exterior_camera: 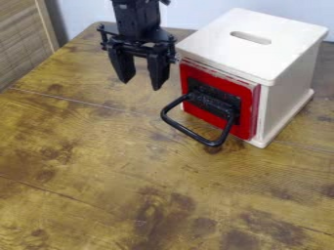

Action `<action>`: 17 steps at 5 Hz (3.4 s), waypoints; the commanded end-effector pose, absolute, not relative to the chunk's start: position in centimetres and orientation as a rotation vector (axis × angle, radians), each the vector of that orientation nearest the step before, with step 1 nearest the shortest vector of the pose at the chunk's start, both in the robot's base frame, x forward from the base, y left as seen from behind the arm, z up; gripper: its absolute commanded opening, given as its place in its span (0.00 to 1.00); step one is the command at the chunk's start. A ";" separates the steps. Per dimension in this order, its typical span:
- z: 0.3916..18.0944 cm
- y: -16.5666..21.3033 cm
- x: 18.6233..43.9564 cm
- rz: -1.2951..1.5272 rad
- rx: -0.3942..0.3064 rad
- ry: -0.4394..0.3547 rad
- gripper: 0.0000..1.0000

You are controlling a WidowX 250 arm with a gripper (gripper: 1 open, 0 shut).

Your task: Close the drawer

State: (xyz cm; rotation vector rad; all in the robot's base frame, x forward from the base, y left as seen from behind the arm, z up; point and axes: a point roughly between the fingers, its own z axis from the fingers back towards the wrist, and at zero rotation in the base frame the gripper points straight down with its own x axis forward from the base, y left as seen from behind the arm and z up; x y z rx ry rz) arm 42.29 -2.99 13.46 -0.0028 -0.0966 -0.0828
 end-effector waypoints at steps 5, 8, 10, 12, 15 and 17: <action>17.8 -1.7 43.2 -0.045 0.001 -0.223 1.00; 15.2 -1.4 43.6 -0.039 0.004 -0.168 1.00; 14.6 -1.8 43.4 -0.044 0.004 -0.154 1.00; 14.9 -1.6 43.8 -0.050 0.005 -0.160 1.00; 15.3 -0.7 44.3 -0.046 0.003 -0.180 1.00; 14.3 -0.7 44.6 -0.042 0.002 -0.180 1.00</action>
